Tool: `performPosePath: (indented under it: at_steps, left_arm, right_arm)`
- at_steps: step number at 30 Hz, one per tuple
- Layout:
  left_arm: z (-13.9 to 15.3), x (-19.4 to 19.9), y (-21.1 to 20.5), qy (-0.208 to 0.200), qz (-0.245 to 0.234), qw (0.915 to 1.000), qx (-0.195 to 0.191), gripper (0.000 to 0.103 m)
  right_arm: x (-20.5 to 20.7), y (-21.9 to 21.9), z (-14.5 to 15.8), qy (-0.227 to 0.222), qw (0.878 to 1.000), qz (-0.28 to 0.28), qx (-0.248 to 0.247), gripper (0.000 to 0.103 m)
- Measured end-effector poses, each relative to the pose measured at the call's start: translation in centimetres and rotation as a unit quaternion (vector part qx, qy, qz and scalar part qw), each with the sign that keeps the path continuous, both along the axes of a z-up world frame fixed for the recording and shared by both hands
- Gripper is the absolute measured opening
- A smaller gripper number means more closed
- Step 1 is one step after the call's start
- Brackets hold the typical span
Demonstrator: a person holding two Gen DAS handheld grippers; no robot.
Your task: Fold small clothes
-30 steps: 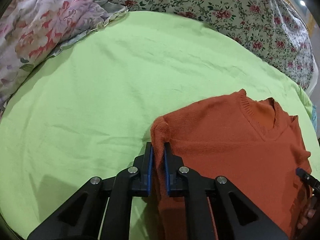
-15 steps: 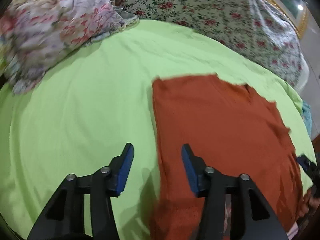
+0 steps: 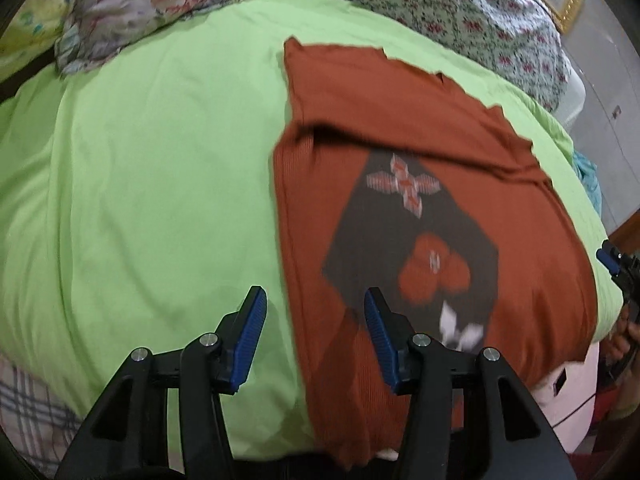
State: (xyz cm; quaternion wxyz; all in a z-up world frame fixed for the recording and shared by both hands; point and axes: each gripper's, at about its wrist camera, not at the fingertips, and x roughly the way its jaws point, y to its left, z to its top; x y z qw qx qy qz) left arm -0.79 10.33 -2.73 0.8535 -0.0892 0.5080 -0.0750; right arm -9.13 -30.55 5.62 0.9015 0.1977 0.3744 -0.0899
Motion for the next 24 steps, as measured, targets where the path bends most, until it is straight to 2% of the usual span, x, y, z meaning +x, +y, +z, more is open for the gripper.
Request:
performPosePath:
  at_steps: [6,12,17,24]
  left_arm:
    - [-1.7,-4.7,-0.8,0.019,-0.017,0.9997,-0.001,0.056]
    - [-3.9,-7.7,-2.6,0.046,-0.039,0.9982,-0.008,0.058]
    - [-6.1,-8.3,-3.7,0.07,-0.05,0.996,-0.024,0.061]
    - [-6.4,-8.3,-3.4,0.068,-0.063,0.9946,-0.047,0.062]
  right_arm:
    - [-4.1,-0.8,-0.8,0.012,1.0,0.004,0.007,0.057]
    - [-7.0,-1.2,-2.0,0.029,0.999,0.022,0.021,0.057]
    - [-8.5,-1.1,-3.0,0.048,0.998,0.038,0.027,0.057]
    - [-9.4,-1.0,-3.7,0.054,0.995,0.073,0.045,0.057]
